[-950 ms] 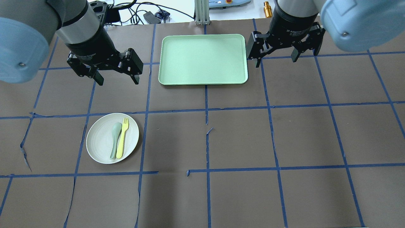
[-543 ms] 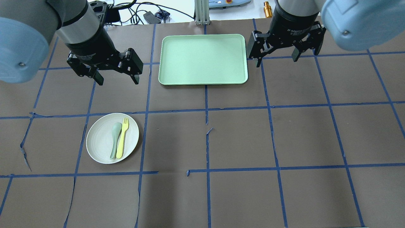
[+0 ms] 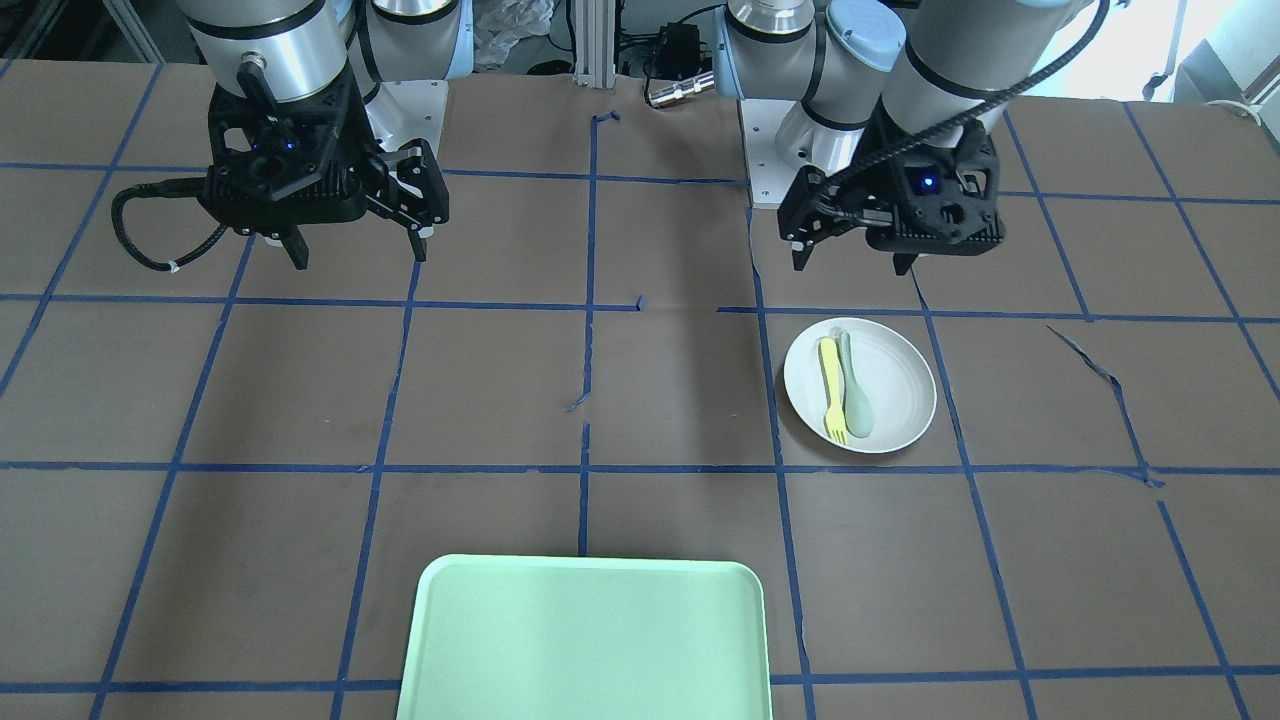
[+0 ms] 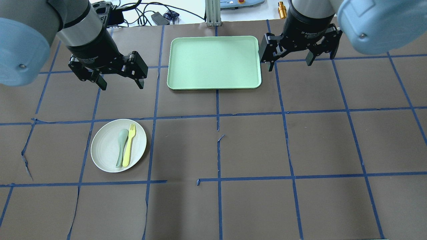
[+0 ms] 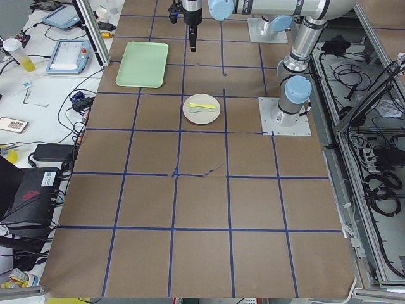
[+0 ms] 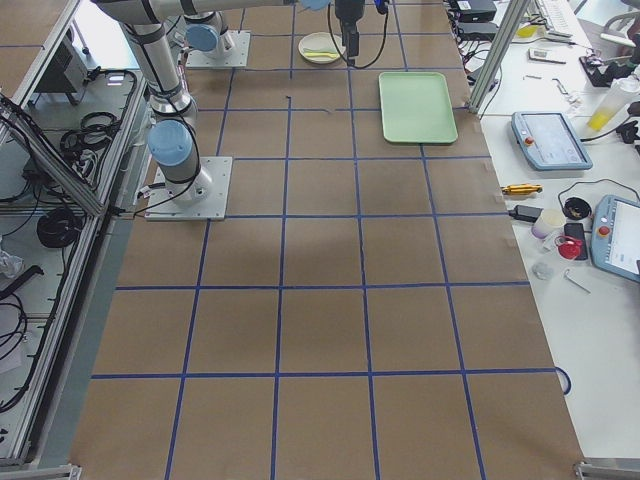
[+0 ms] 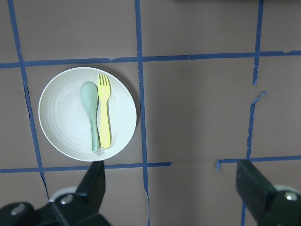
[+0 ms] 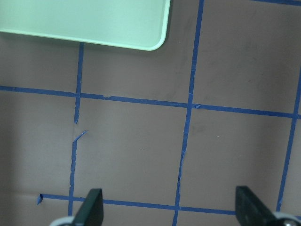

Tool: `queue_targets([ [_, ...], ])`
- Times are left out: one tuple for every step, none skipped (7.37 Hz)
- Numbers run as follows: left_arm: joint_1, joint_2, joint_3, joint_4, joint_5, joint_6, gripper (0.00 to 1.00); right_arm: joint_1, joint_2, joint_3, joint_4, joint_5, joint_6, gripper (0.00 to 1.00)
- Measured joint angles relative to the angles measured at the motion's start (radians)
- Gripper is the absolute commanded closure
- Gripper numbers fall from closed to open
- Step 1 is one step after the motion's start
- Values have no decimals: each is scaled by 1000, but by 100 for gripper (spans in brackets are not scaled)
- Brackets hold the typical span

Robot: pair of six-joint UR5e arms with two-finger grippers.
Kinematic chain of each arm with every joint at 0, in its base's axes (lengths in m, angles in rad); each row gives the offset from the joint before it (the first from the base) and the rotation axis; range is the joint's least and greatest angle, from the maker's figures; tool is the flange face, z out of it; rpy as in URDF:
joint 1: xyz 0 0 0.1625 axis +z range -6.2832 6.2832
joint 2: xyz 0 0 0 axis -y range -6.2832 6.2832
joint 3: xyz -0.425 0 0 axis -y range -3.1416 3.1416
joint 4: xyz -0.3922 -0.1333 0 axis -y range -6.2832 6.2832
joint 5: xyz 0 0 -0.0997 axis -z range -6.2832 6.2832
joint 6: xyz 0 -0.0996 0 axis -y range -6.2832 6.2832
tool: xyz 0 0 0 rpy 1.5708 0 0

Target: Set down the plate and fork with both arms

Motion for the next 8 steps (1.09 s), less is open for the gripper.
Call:
queue_targets([
  [80, -4, -56, 33, -1, 75, 0, 0, 1, -1, 1, 0, 0, 0],
  [158, -7, -137, 108, -1, 157, 0, 0, 1, -1, 1, 0, 0, 0],
  [221, -12, -228, 206, 0, 231, 0, 0, 3, -2, 1, 0, 0, 0],
  [280, -27, -325, 321, -1, 293, 5, 0, 4, -3, 0, 0, 0, 0],
  [329, -52, -407, 424, -2, 331, 12, 0, 4, -4, 0, 0, 0, 0],
  [360, -83, -462, 493, -1, 349, 21, 0, 4, -4, 0, 0, 0, 0],
  [377, -116, -495, 530, 4, 360, 30, 0, 5, -5, 0, 0, 0, 0],
  [394, -144, -513, 549, 16, 366, 40, 0, 5, -6, 1, 0, 0, 0],
])
